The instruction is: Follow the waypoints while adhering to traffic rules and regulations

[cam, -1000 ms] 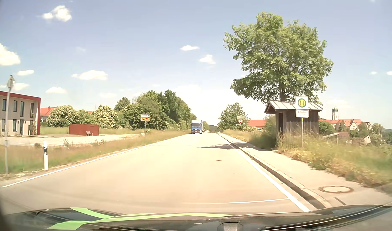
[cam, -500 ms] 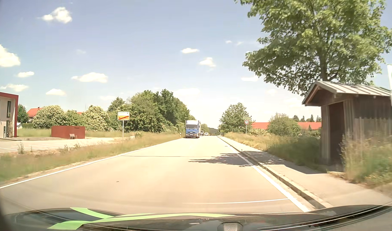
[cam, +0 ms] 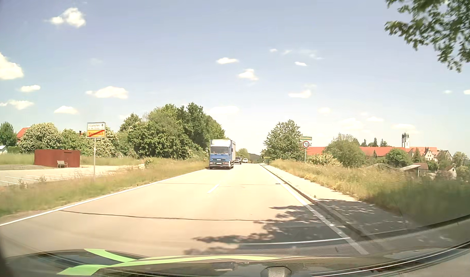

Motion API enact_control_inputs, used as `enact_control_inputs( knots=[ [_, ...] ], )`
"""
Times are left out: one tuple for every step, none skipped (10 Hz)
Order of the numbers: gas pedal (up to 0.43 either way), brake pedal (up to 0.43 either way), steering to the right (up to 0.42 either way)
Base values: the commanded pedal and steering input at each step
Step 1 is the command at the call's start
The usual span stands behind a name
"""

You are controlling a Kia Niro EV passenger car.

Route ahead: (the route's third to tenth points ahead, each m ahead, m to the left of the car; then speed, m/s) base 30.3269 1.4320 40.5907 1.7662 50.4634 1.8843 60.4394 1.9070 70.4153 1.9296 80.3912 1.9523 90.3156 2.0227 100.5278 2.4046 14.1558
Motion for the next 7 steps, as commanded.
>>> enact_control_inputs(
  knots=[
    [0.197,0.0,0.001],
    [0.197,0.0,0.0],
    [0.22,0.0,-0.001],
    [0.22,0.0,-0.003],
    [0.22,0.0,-0.005],
    [0.209,0.0,-0.006],
    [0.209,0.0,-0.005]
  ],
)
